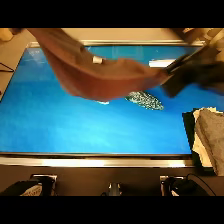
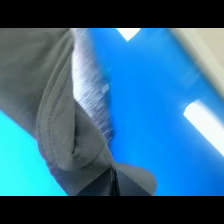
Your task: Fold the shirts.
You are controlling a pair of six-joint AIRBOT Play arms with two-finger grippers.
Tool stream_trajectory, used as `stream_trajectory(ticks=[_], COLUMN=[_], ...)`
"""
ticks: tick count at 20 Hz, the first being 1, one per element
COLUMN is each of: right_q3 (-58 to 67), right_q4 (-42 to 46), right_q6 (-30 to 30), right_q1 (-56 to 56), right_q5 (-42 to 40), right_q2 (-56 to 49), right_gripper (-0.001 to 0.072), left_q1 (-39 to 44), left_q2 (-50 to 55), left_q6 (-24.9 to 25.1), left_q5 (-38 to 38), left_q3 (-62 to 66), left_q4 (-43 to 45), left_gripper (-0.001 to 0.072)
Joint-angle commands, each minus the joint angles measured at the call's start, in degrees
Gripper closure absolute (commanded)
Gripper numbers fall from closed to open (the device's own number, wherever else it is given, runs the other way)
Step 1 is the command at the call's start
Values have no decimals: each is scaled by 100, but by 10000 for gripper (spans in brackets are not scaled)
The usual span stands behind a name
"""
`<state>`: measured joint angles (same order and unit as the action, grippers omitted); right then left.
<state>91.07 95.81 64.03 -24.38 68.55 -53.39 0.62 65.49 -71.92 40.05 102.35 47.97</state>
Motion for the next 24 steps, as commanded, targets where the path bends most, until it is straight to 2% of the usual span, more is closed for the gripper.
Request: stream_trajectory(ticks=[1,3,5,9,11,13,14,15,19,21,24], right_q3=[623,678,678,678,675,501,254,-31,-949,-949,-949], right_q4=[439,520,516,365,203,-125,-184,-175,-22,164,1182], right_q6=[297,772,1169,1239,1362,1360,1211,1078,966,992,1342], right_q1=[-7,-7,-7,-7,-7,-7,-9,-7,-7,-7,-7], right_q5=[-55,122,662,1285,1961,2820,2900,2629,472,107,-114], right_q2=[844,1180,1327,1198,828,267,-7,-221,-1193,-1683,-1974], right_gripper=[685,685,685,685,684,684,682,682,681,681,680], left_q1=[17,15,15,15,17,22,74,131,638,994,1556], left_q2=[-1169,-1659,-1928,-1681,-1200,-457,7,466,2312,3032,3689], left_q6=[103,101,98,101,94,85,105,127,144,144,144], left_q5=[-63,-55,-319,-1698,-1672,-1239,-1062,-1012,-892,-901,-876], left_q3=[160,160,160,157,157,155,155,155,155,157,155], left_q4=[319,704,946,968,940,839,839,839,638,323,249], left_gripper=[677,677,678,678,677,677,677,677,677,676,676])
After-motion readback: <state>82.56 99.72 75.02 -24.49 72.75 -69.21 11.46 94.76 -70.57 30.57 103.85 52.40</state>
